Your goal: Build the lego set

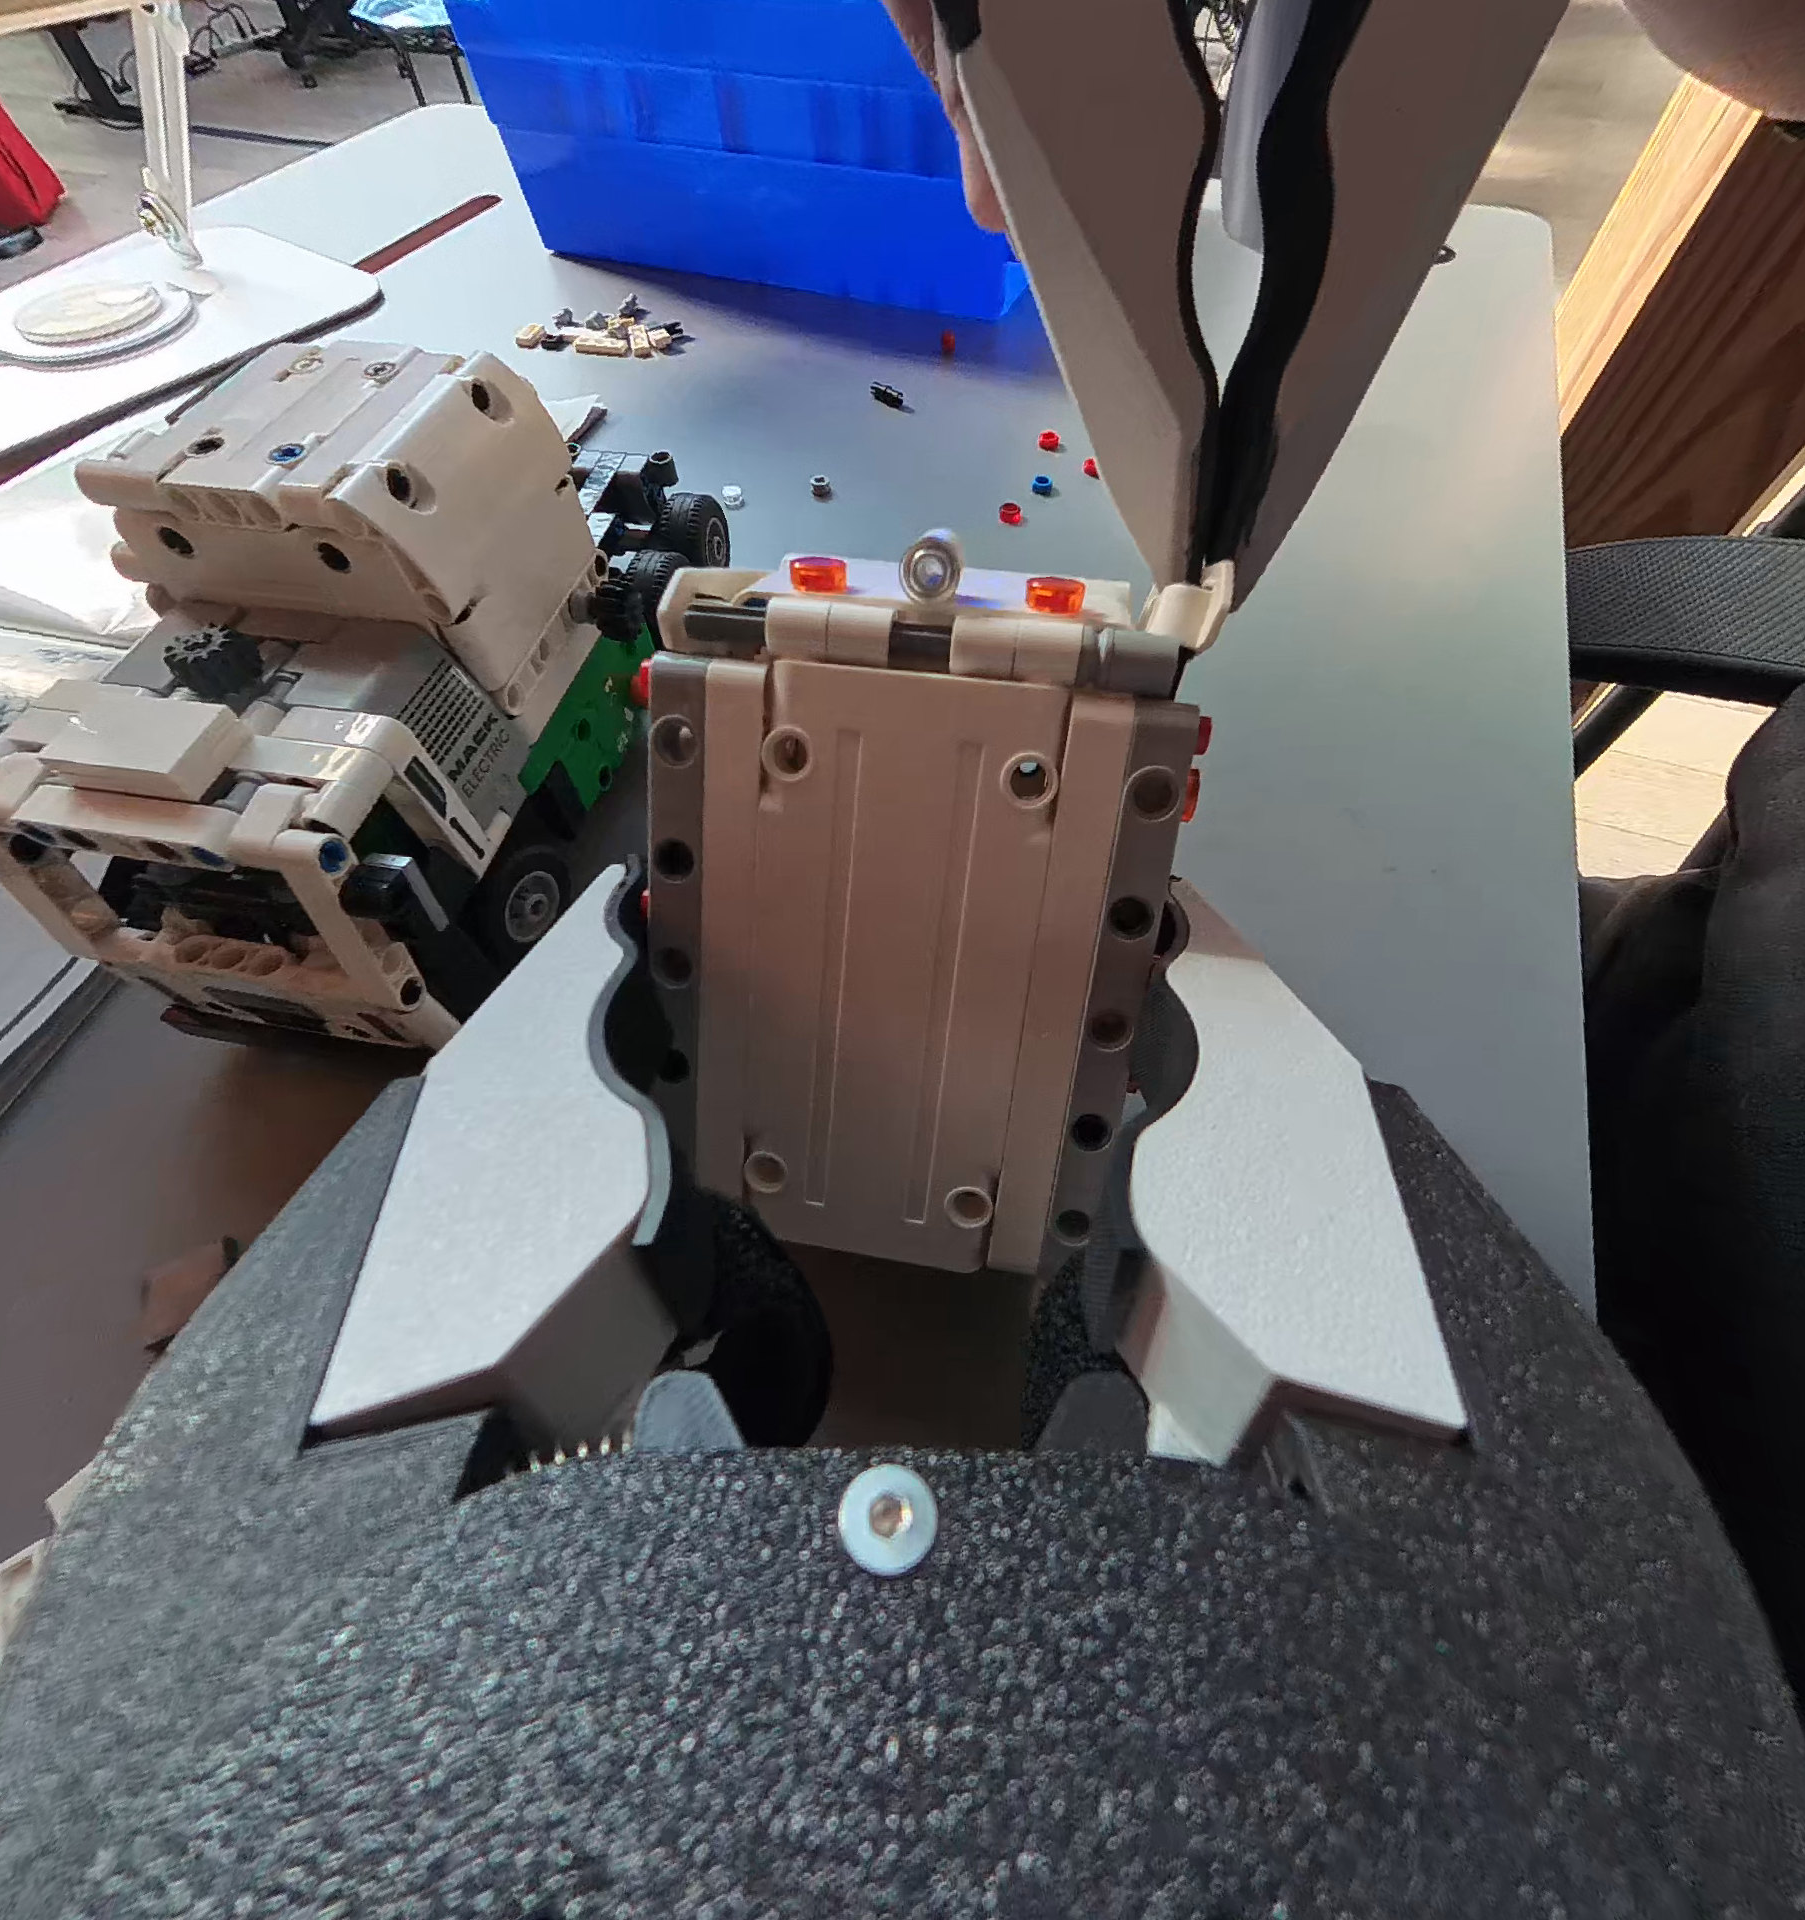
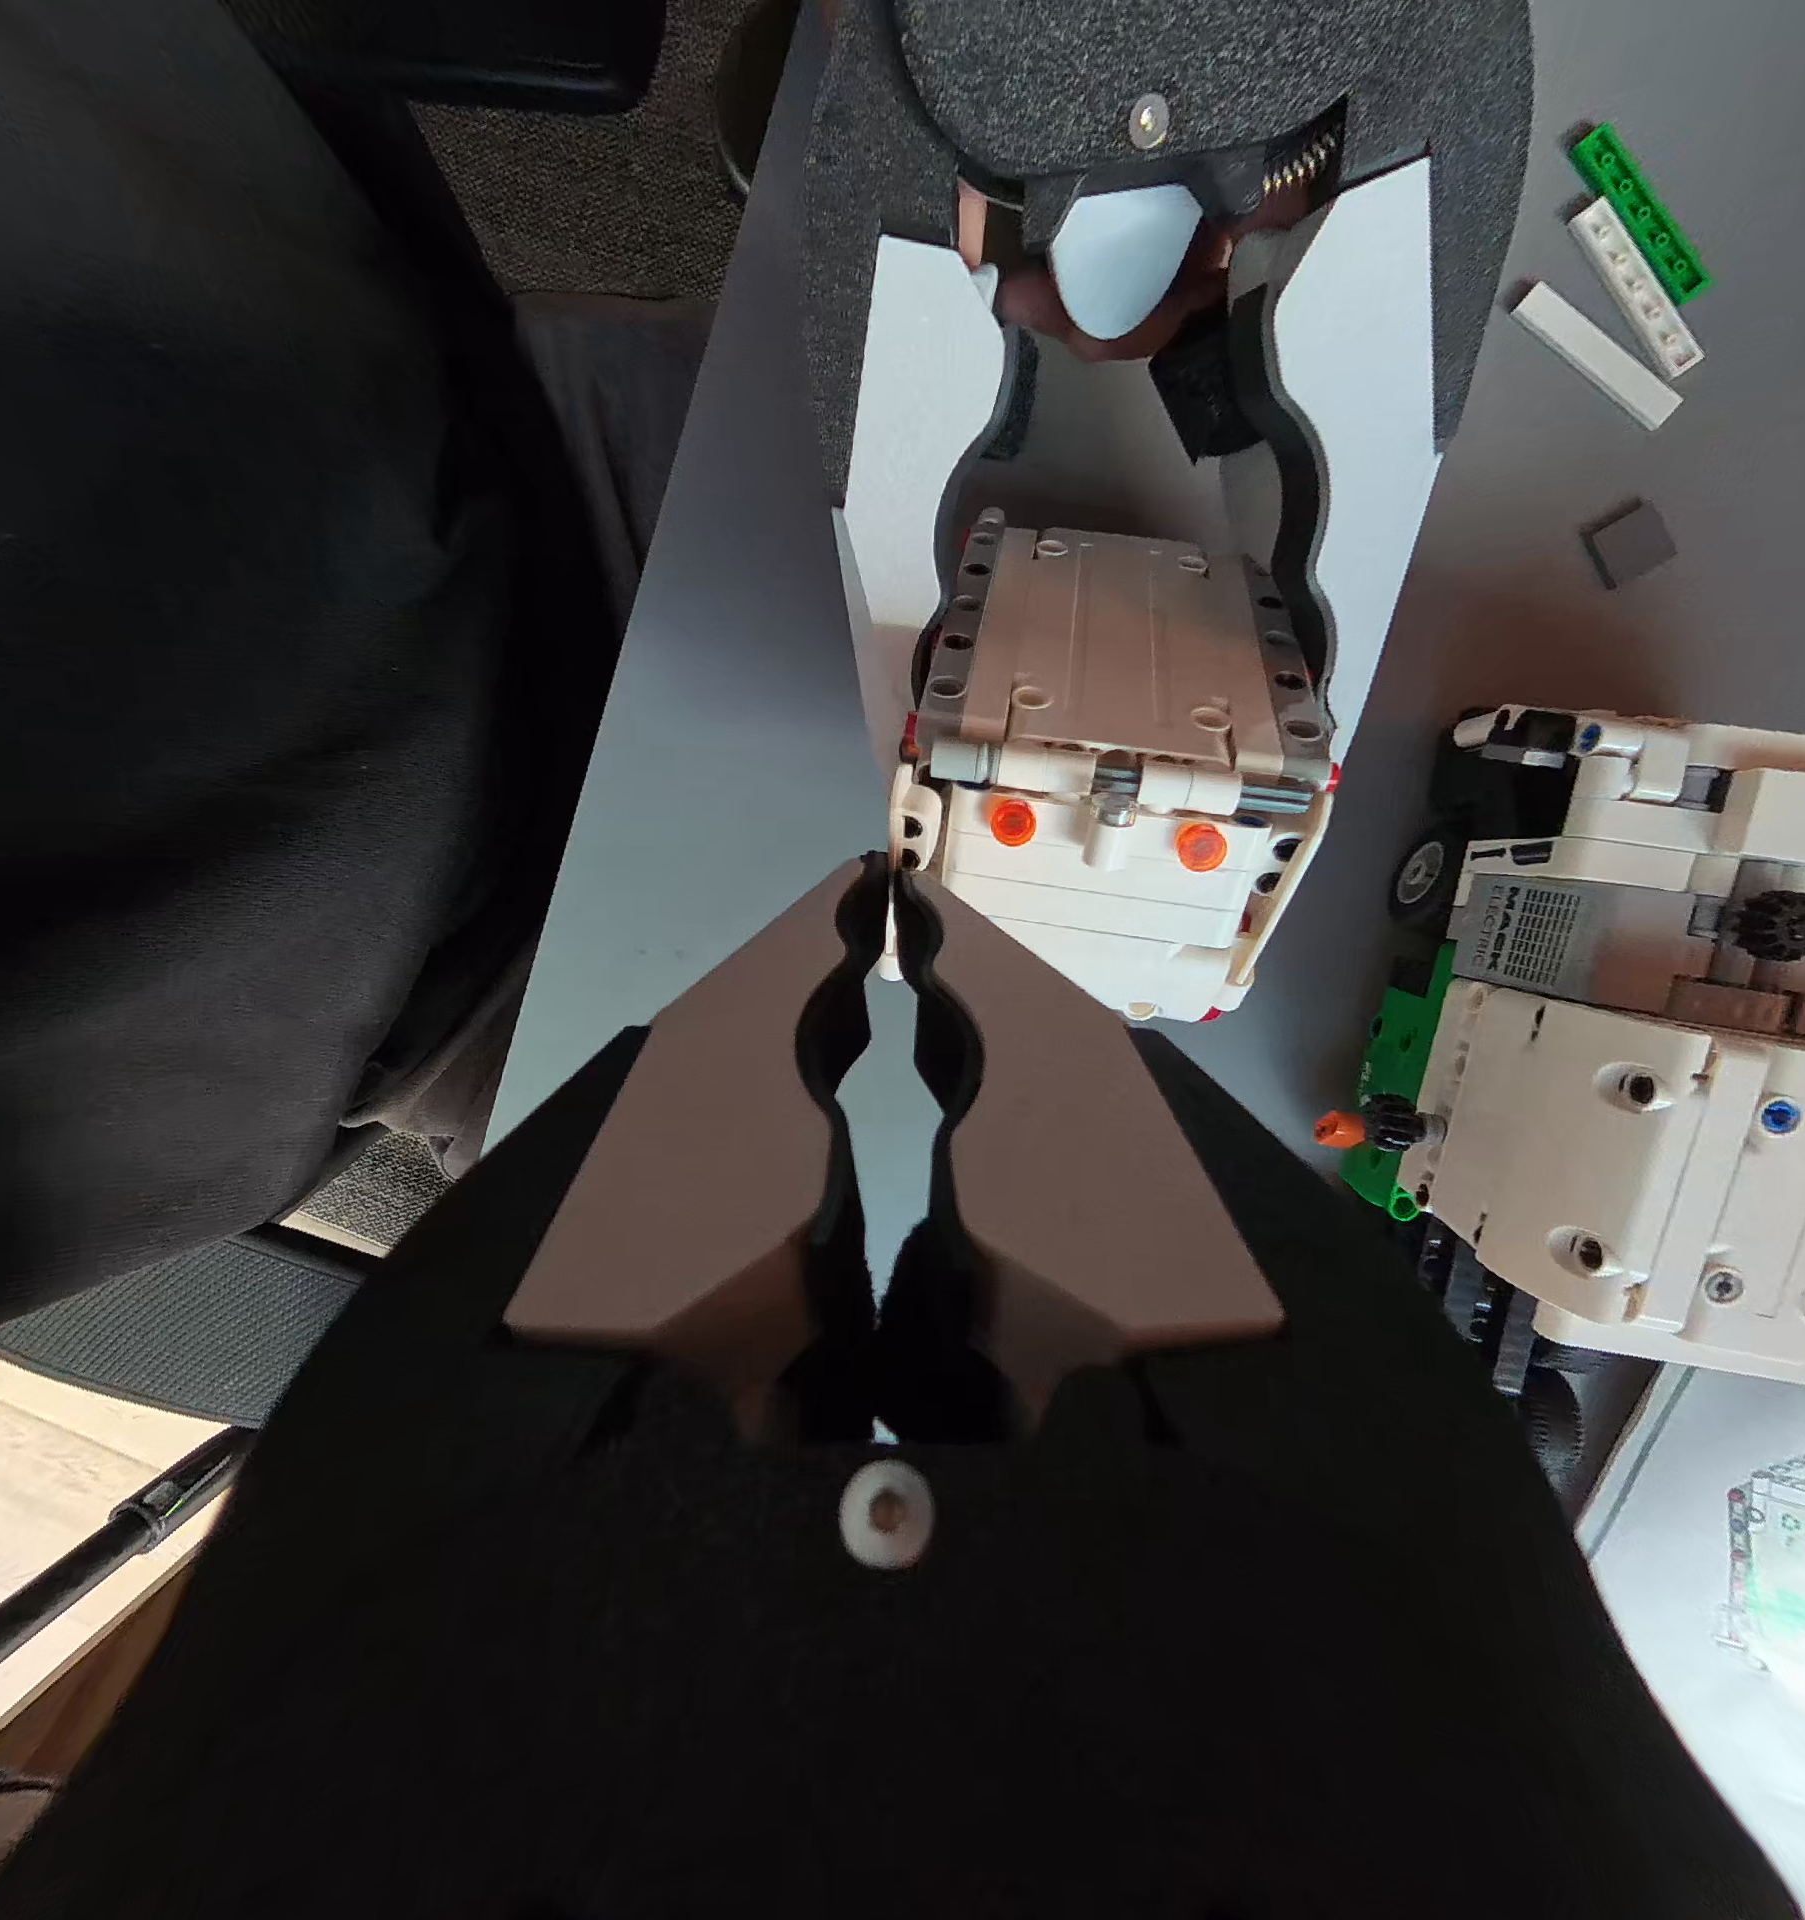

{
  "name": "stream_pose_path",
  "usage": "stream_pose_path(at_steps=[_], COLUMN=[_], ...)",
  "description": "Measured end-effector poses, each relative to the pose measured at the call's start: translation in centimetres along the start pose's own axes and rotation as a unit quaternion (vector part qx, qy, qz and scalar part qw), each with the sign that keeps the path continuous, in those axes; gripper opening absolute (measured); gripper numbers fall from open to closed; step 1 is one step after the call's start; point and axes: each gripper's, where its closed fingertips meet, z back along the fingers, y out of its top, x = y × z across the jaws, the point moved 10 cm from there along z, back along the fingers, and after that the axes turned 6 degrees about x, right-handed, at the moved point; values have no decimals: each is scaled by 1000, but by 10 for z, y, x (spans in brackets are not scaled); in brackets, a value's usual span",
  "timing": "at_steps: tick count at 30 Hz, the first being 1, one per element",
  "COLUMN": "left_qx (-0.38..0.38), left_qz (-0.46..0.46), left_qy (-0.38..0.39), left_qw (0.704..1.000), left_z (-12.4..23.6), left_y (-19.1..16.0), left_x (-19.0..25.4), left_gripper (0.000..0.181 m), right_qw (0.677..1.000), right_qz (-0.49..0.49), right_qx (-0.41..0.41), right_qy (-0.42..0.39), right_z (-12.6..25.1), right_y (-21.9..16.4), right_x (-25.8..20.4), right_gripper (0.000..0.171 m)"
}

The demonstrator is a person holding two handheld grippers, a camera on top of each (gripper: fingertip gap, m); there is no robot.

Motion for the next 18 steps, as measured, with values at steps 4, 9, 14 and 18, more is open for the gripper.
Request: stream_pose_path(at_steps=[4,9,14,18], left_qx=[2,7,9,8], left_qz=[4,21,29,28], left_qy=[3,4,6,9], left_qw=[1000,1000,1000,1000], left_z=[1,2,3,2], left_y=[0,0,0,0], left_x=[-1,-3,-4,-4], left_gripper=[91,91,91,91], right_qw=[999,993,985,981], right_qz=[8,28,38,37], right_qx=[0,35,72,92], right_qy=[-41,-112,-153,-168], right_z=[1,3,2,1], right_y=[2,-1,-6,-8], right_x=[-5,-11,-16,-19], right_gripper=[0,4,4,4])
